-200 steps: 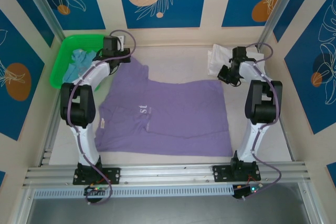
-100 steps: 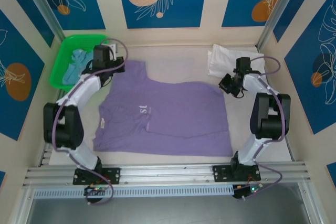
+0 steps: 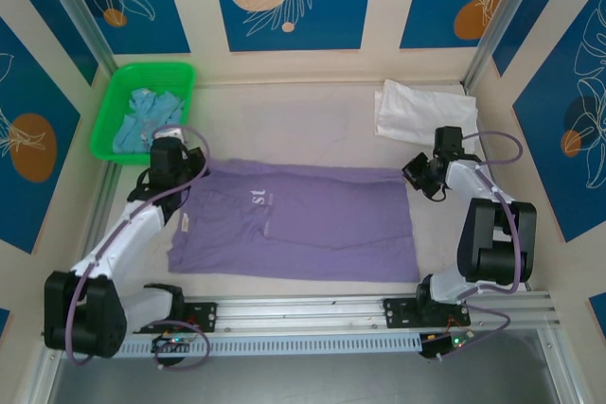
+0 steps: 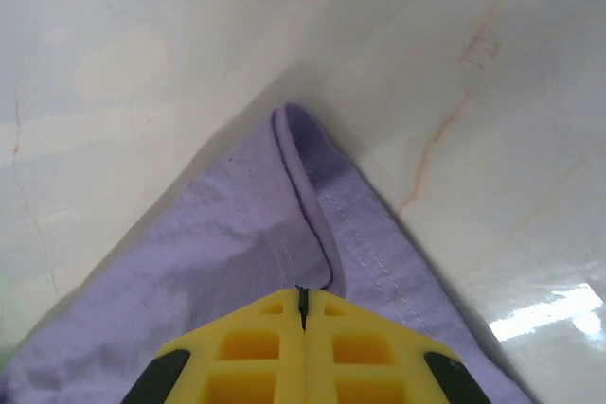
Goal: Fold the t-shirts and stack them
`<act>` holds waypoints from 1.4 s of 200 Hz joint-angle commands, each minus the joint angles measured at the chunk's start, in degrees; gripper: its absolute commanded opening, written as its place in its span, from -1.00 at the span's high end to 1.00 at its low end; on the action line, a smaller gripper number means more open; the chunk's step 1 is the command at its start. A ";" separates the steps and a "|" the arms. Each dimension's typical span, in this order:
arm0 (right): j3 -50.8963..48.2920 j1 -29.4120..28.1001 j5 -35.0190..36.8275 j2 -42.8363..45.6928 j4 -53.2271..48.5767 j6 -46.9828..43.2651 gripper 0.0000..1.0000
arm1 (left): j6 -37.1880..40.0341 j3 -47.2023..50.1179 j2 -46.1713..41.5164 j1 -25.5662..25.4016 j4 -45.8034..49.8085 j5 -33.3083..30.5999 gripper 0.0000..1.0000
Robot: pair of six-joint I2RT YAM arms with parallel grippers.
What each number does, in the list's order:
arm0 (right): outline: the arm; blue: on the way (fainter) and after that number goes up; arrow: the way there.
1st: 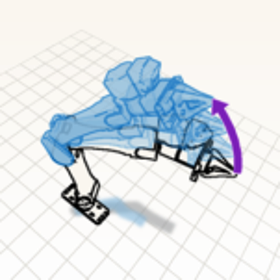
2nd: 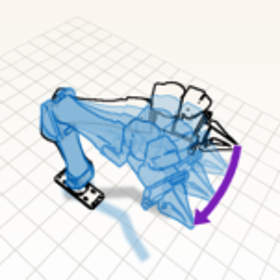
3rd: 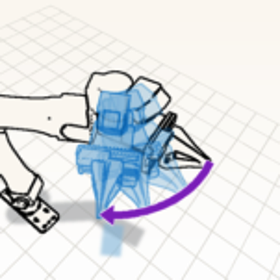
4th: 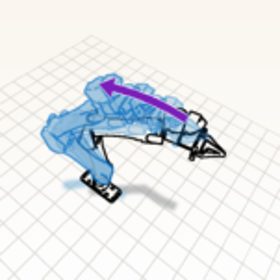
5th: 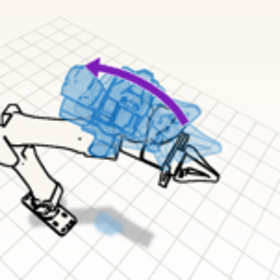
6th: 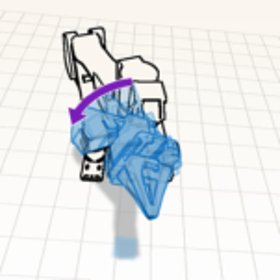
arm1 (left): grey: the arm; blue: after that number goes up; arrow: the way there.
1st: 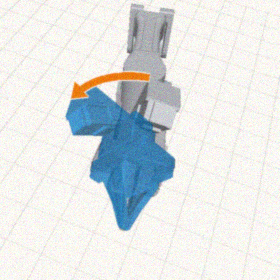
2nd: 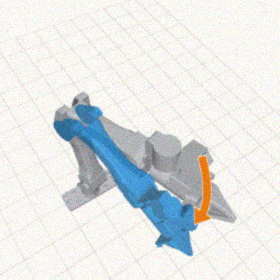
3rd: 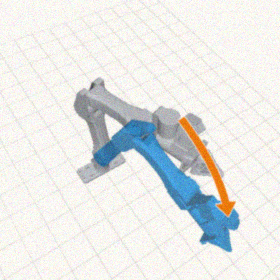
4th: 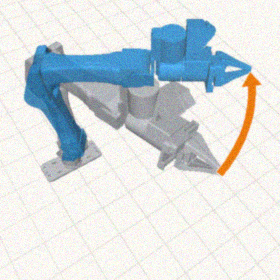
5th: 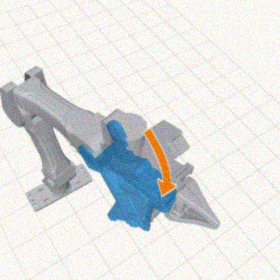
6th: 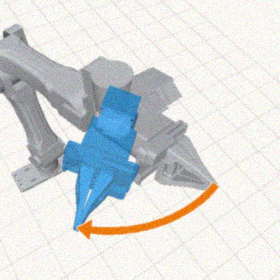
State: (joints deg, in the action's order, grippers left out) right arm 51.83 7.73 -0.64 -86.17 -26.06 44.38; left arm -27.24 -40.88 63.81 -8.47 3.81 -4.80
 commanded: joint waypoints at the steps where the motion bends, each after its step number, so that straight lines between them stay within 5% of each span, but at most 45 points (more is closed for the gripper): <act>1: -1.95 1.09 -0.45 2.39 0.92 1.84 1.00 | -3.11 2.80 -5.40 0.34 2.09 -3.37 1.00; 97: -6.17 1.32 -3.36 3.44 1.55 1.94 1.00 | -9.62 8.76 -14.90 0.36 13.91 -9.61 0.93; 117: -7.44 1.87 -2.35 3.95 0.61 2.80 0.83 | -13.96 9.79 -18.84 0.40 17.85 -13.89 0.30; 129: -8.74 3.04 -2.34 5.27 0.59 4.24 0.74 | -16.31 10.49 -21.85 0.38 19.98 -16.89 0.18; 153: -11.91 5.57 -2.82 11.12 2.01 7.20 0.24 | -19.66 9.94 -25.79 0.39 23.34 -20.61 -0.07; 185: -12.43 3.97 -2.09 18.58 3.48 6.67 0.07 | -15.11 6.54 -21.71 0.39 19.25 -12.75 0.01; 217: -6.30 -7.07 -0.24 12.94 2.32 1.21 0.11 | -9.28 -3.07 -3.02 -1.15 18.01 2.03 0.44; 248: 5.06 -17.09 5.20 -1.97 -3.56 -4.06 0.25 | -5.16 -13.87 15.21 -4.52 21.69 0.90 0.55; 280: 16.56 -19.86 11.25 -17.49 -9.48 -5.47 0.37 | -4.26 -21.92 30.28 -4.54 21.85 -4.46 0.79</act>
State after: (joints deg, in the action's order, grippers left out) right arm 61.98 -11.44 3.95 -94.91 -27.99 41.82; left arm -33.89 -57.63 85.89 -12.88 23.51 -6.50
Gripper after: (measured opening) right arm 0.331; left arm 0.126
